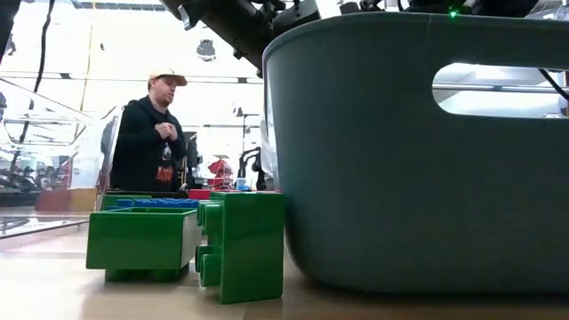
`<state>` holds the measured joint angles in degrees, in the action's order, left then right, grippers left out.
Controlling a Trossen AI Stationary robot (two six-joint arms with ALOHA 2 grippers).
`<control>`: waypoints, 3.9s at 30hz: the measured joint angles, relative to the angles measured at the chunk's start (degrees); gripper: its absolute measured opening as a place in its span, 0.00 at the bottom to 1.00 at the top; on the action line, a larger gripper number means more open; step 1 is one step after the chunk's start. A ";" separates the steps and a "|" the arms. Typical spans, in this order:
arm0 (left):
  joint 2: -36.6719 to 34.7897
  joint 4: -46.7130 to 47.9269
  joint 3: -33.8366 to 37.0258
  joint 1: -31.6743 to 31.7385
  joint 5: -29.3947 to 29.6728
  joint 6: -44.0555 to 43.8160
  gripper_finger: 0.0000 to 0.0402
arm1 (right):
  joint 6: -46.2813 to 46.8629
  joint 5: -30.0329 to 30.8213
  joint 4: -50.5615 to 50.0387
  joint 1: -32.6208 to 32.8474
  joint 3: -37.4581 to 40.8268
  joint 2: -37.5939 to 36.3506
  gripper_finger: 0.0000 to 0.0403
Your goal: Sort blocks
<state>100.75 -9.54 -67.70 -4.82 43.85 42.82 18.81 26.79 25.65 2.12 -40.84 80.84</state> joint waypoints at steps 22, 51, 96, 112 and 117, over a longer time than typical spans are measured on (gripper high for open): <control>-0.52 7.11 0.00 -0.88 4.12 -10.56 0.72 | 13.90 9.22 -54.25 -12.80 -0.04 -19.53 0.28; -0.52 14.90 0.00 -1.38 -1.54 -18.71 0.72 | 0.95 -15.15 -79.09 -34.64 -8.16 -3.45 0.29; -3.78 16.35 4.53 -2.40 -6.06 -21.00 0.72 | -4.07 -16.09 -82.52 -6.73 -22.73 -12.44 0.61; -19.75 25.28 8.39 -10.39 -5.89 -31.14 0.72 | 0.44 -22.21 -90.49 5.82 -22.73 10.27 0.61; -21.78 28.10 8.39 -10.60 -5.76 -32.82 0.72 | -12.15 -22.35 -92.24 6.01 -22.74 12.66 0.61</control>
<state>78.97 18.56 -59.31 -15.42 38.09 10.01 6.66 4.43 -66.59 8.13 -63.58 93.50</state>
